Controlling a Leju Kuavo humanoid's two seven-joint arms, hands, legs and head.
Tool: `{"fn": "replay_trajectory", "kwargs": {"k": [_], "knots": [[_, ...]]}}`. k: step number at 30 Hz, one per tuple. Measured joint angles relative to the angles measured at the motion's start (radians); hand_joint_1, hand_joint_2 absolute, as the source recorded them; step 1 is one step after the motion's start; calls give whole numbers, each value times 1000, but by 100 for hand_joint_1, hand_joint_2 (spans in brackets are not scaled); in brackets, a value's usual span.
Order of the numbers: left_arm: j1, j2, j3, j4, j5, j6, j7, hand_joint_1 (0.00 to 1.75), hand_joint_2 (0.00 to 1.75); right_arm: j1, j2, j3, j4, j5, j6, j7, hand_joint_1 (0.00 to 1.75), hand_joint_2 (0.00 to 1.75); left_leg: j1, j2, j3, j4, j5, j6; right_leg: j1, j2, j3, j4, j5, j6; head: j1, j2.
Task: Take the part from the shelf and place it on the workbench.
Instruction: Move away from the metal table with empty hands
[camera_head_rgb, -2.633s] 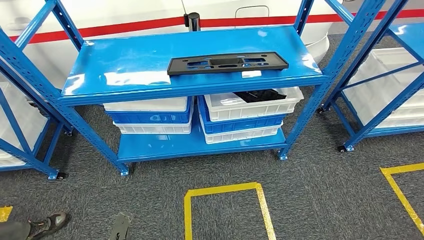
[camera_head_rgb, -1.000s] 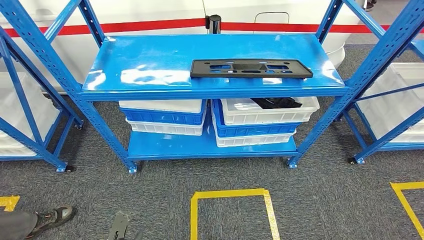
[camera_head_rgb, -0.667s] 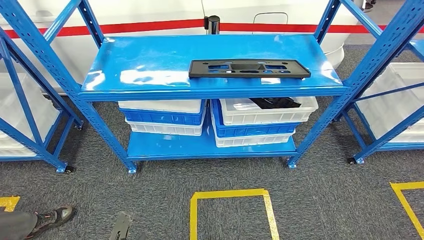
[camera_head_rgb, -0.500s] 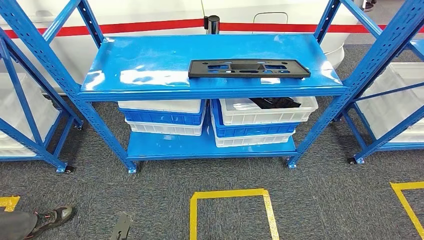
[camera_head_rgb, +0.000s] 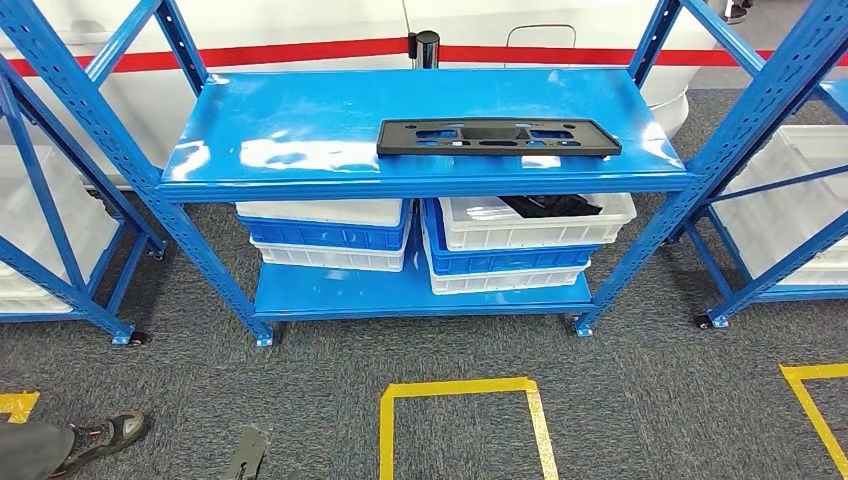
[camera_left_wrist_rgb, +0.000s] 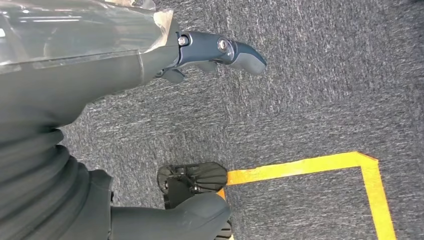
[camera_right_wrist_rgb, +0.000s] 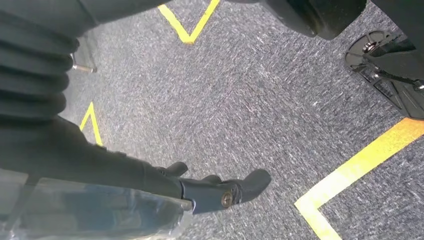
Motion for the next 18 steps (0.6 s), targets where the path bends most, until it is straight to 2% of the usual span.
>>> {"fn": "replay_trajectory", "kwargs": {"k": [2,3,6,7,18], "knots": [[9,3,-4,-2,8,-4,10,0,175,11,0,0,-3,-46,3,0,0,175,0,0,0,0,0,0,0,0,0,0,0,0,0,0],[16,5,-7,-3,16,-7,15,0,175,17,0,0,-6,-78,4,-2,0,131,0,0,0,0,0,0,0,0,0,0,0,0,0,0],[38,12,-16,-12,41,-19,30,0,44,36,-1,1,-17,-174,6,-12,0,0,0,0,0,0,0,0,0,-1,-1,0,0,0,0,0],[45,15,-20,-16,49,-23,34,0,0,43,-2,1,-21,-205,7,-14,0,0,0,0,0,0,0,0,0,-1,-1,0,-1,0,0,0],[131,44,-55,-74,144,-69,85,0,0,142,-8,34,-76,-566,9,-52,0,0,0,-2,0,0,-1,0,0,-2,-7,0,-2,1,0,0]]}}
